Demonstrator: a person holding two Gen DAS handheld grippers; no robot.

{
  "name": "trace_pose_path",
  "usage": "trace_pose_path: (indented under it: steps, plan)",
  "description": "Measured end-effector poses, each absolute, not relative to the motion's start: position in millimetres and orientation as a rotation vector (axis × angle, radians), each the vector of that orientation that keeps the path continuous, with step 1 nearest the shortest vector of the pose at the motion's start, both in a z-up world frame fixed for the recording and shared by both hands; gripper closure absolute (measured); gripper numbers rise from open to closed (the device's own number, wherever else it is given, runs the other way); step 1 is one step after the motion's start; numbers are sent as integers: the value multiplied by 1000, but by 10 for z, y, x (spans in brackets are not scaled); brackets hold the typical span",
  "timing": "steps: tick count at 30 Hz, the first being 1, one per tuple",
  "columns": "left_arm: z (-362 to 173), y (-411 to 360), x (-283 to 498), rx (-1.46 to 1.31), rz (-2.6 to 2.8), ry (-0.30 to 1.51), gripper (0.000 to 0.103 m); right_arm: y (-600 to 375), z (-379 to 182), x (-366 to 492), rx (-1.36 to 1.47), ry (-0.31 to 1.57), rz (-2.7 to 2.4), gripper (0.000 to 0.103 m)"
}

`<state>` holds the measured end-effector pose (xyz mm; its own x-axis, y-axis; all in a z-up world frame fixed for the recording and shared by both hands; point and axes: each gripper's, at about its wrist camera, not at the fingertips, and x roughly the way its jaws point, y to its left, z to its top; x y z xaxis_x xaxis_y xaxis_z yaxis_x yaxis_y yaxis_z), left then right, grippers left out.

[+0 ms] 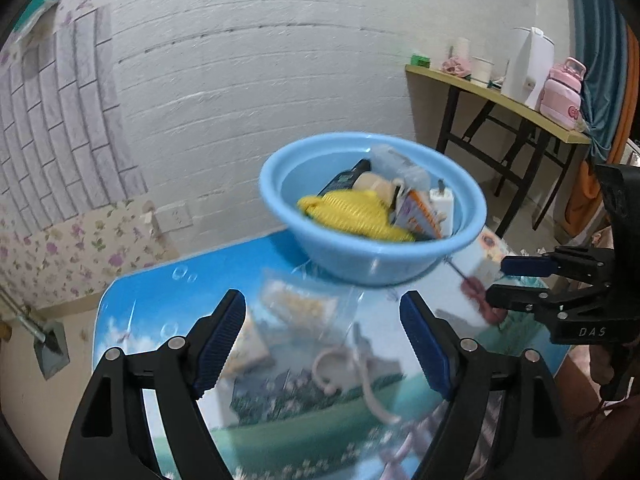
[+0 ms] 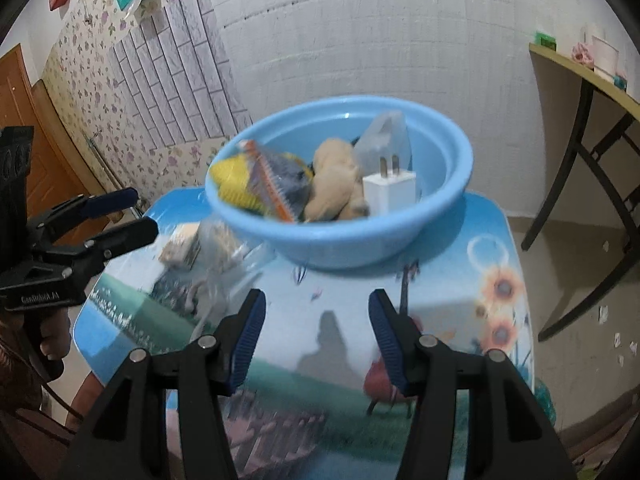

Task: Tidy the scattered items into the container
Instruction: 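Open both tools to drop the snack bag and charger into the basin, then move the left tool to the tissue pack while the right tool approaches the white plastic hook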

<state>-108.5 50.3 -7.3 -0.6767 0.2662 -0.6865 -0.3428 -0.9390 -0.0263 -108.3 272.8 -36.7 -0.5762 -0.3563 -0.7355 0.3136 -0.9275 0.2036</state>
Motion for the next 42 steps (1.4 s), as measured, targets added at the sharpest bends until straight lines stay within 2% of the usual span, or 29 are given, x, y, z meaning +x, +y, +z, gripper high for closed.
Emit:
trace_pose_path:
  steps: [13,30,31,34,42]
  plan:
    - [-262,44,-761,-1104,2641,74,23,2459,-386,-853,1198,-4,-2461,50]
    - [-487,-269,-812,-1173,2645,-6,23,2137,-501,-908,1236,56,-2391,50]
    - [-495,-285,-818,-1177,2648,-8,23,2100,-517,-931,1238,55,-2381,51]
    - [-529,-327,-839,-1192,2641,-25,23,1982,-559,-1026,1247,52,-2349,63]
    - [-636,-399,-920,-1227,2630,-43,23,1669,-739,-1252,1279,81,-2286,68]
